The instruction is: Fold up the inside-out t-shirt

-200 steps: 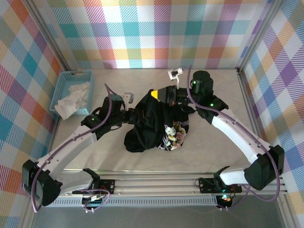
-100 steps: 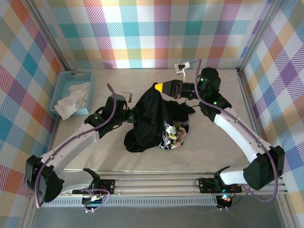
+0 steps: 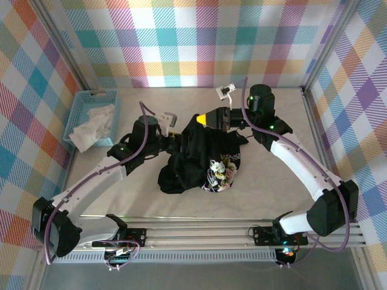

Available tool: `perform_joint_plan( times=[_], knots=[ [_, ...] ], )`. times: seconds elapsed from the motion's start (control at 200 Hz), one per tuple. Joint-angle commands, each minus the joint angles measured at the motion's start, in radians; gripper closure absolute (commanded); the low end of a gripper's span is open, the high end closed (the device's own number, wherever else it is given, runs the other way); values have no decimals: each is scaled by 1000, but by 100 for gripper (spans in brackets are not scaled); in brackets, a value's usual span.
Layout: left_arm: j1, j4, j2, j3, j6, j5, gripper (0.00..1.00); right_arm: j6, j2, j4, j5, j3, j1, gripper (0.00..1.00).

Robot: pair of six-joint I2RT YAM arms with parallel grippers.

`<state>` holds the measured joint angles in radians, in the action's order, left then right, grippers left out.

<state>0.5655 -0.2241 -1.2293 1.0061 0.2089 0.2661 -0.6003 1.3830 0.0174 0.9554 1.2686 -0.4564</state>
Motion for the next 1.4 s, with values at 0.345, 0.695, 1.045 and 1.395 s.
perform_joint_plan(
  times=[0.345, 0.695, 1.045, 1.395],
  knots=[
    [-1, 174, 53, 19, 171, 493, 100, 372, -46, -513, -501, 87, 45, 79],
    [-13, 128, 108, 24, 184, 393, 100, 431, -286, -408, -395, -194, 45, 59],
    [-23, 93, 108, 20, 129, 367, 100, 243, -198, -189, -367, -322, 21, 52],
    [-47, -14, 143, -32, 159, 2, 100, 187, -217, 66, -219, -321, 7, 100]
  ],
)
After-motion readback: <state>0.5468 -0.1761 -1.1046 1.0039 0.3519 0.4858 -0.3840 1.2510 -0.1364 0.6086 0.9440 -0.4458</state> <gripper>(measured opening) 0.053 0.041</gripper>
